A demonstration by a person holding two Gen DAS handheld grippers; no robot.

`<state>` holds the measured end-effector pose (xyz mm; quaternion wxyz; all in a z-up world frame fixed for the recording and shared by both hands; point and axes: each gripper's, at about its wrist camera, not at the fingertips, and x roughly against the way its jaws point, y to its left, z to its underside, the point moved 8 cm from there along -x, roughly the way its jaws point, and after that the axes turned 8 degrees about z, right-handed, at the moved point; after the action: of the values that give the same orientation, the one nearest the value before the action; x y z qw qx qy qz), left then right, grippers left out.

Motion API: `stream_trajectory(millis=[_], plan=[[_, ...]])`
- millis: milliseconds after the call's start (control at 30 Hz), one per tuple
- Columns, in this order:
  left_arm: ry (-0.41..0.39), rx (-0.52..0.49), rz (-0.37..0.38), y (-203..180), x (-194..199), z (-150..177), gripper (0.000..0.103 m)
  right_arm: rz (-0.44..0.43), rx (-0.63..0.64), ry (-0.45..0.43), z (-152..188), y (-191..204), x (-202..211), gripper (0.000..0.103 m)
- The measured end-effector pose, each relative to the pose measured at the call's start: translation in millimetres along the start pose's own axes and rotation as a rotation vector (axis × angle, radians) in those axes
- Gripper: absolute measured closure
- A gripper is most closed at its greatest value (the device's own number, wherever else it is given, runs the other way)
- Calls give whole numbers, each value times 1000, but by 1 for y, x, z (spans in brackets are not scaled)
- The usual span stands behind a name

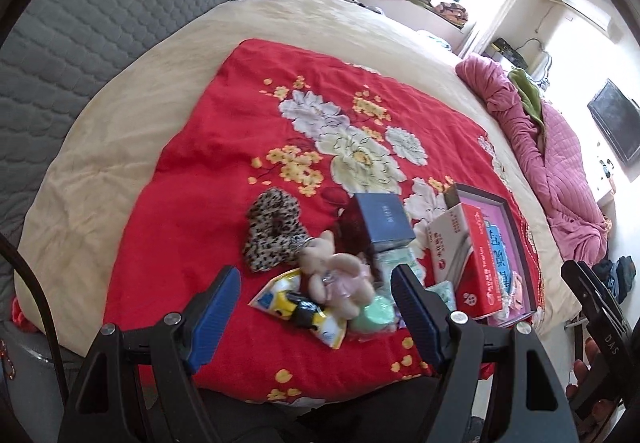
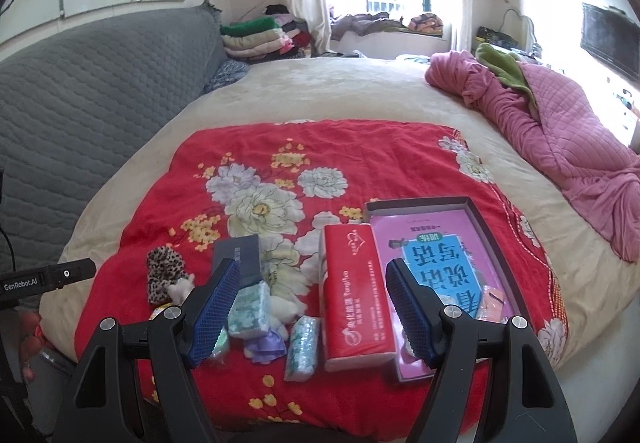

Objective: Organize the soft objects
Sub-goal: 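Move both grippers back toward the remaining pile of items, then grasp the leopard-print scrunchie with the left gripper while the right gripper grasps the mint-green container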

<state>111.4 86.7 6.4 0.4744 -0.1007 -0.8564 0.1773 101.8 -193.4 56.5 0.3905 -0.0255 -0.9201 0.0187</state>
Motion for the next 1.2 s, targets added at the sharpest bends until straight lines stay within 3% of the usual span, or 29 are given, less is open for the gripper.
stream_trajectory(millis=[400, 833, 1200], plan=[[57, 53, -16, 35, -27, 21, 26, -32, 94, 62, 25, 38, -30, 27], [126, 84, -30, 56, -65, 37, 26, -110, 226, 201, 83, 102, -72, 27], [142, 112, -39, 71, -89, 34, 26, -161, 133, 316, 115, 116, -102, 27]])
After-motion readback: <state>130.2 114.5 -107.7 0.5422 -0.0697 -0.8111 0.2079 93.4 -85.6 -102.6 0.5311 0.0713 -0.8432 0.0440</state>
